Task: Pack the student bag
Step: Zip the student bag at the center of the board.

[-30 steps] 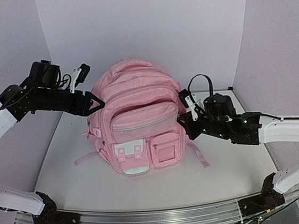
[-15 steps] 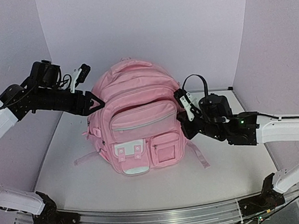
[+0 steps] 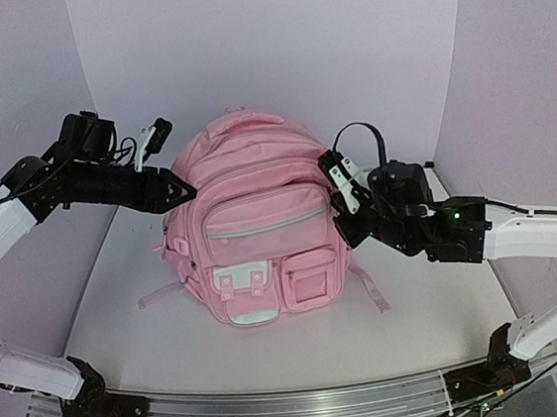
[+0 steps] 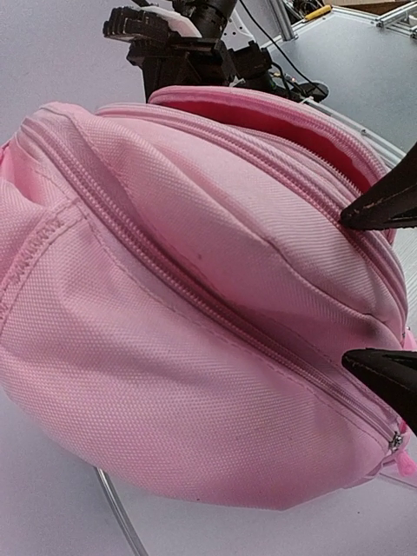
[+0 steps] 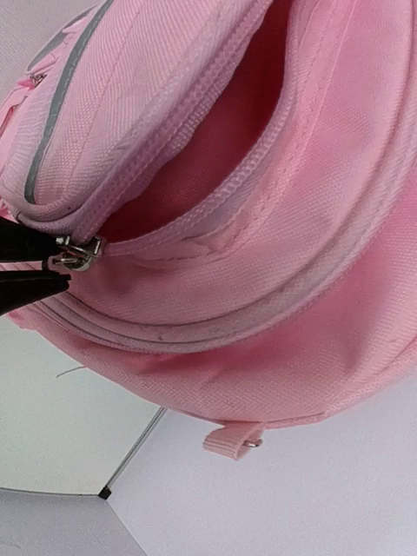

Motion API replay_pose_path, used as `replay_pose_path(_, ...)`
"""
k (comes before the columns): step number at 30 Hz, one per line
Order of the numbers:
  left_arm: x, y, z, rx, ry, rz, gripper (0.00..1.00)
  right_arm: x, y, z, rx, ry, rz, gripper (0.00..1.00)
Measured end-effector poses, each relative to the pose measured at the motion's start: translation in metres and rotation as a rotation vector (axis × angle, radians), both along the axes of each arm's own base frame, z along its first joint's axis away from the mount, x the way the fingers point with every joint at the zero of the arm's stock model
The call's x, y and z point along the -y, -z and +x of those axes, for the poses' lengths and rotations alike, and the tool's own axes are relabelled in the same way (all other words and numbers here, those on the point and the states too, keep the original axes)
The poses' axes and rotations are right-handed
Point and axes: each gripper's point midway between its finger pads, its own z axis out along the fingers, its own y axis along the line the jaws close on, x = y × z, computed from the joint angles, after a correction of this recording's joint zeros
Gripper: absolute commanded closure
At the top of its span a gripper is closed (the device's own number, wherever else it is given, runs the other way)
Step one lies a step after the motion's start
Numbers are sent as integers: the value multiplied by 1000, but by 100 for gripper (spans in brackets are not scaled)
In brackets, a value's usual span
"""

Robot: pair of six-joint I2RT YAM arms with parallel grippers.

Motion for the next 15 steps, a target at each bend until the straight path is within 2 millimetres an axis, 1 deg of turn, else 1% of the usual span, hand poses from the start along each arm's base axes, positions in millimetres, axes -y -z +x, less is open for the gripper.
replay_pose_path(4, 3, 0, 2, 0, 6, -10, 61, 2, -6, -1, 22, 5, -62, 100)
replay_pose_path(10, 8, -1, 4, -5, 21, -25, 72, -1, -18, 0, 82, 29, -199, 100)
replay_pose_path(15, 9, -2, 5, -5, 22, -33, 79, -4, -26, 0, 128, 32, -283, 100)
